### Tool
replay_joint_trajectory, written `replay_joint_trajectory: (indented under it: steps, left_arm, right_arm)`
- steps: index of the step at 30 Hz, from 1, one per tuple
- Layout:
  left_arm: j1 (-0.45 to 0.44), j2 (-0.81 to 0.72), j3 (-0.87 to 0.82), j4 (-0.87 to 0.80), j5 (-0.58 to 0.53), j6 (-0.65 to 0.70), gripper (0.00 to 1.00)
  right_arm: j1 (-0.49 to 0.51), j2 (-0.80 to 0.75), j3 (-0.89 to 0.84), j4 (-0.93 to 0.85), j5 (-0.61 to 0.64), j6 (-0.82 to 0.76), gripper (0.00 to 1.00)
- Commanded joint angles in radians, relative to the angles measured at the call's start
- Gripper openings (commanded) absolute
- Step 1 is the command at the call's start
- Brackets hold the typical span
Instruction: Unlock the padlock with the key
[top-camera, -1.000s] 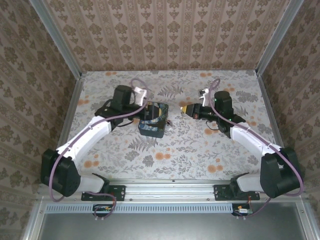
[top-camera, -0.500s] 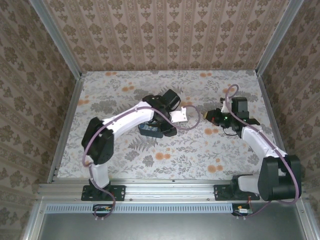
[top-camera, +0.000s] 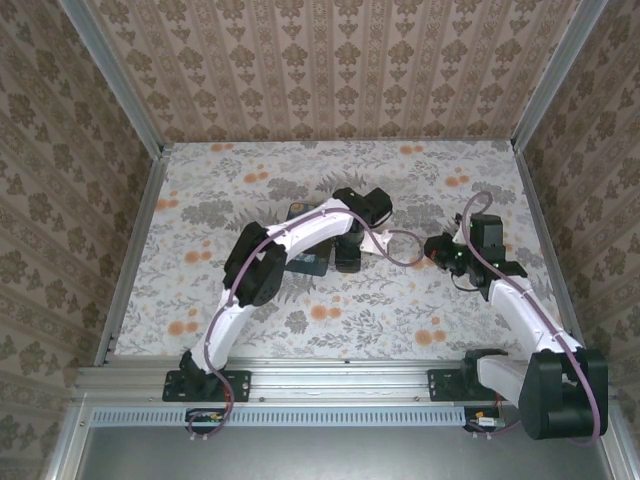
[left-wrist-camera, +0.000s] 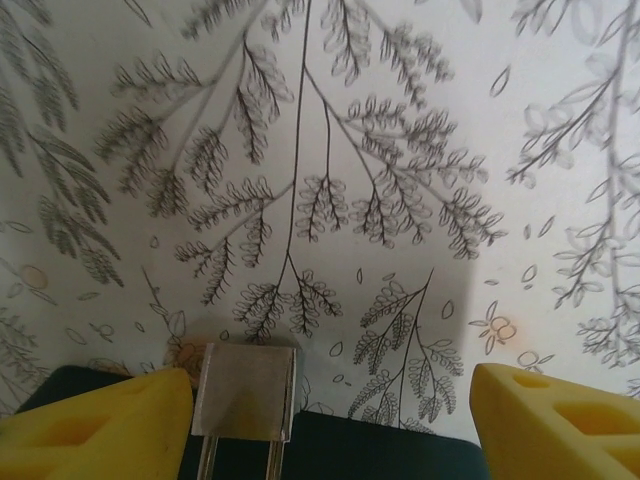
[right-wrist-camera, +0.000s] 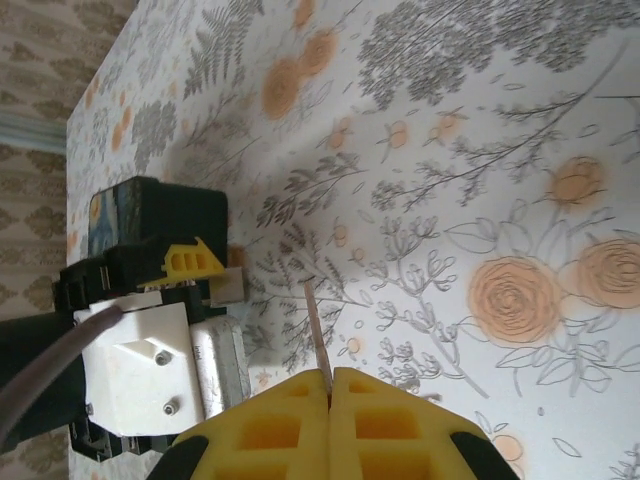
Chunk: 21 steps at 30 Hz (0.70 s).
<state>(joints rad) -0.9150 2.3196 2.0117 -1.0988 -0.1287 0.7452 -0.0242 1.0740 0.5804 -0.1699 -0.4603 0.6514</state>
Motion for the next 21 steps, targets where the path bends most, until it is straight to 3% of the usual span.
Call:
replay_joint_trajectory:
  steps: [1, 16, 21]
  left_arm:
    - [-0.007, 0.029, 0.06, -0.101, -0.089, 0.037, 0.75]
    - [0.026, 0.148, 0.14, -0.117, -0.182, 0.038, 0.74]
    - [0.038, 0.166, 0.16, -0.158, -0.174, 0.031, 0.65]
  right_arm:
    - [-0.022, -0.036, -0.025, -0.035, 0.064, 0.019, 0.0]
    - [-0.056, -0.015, -0.038, 0.008, -0.003, 0.017, 0.0]
    - [-0.056, 0.01, -0.021, 0.009, -0.031, 0.011, 0.0]
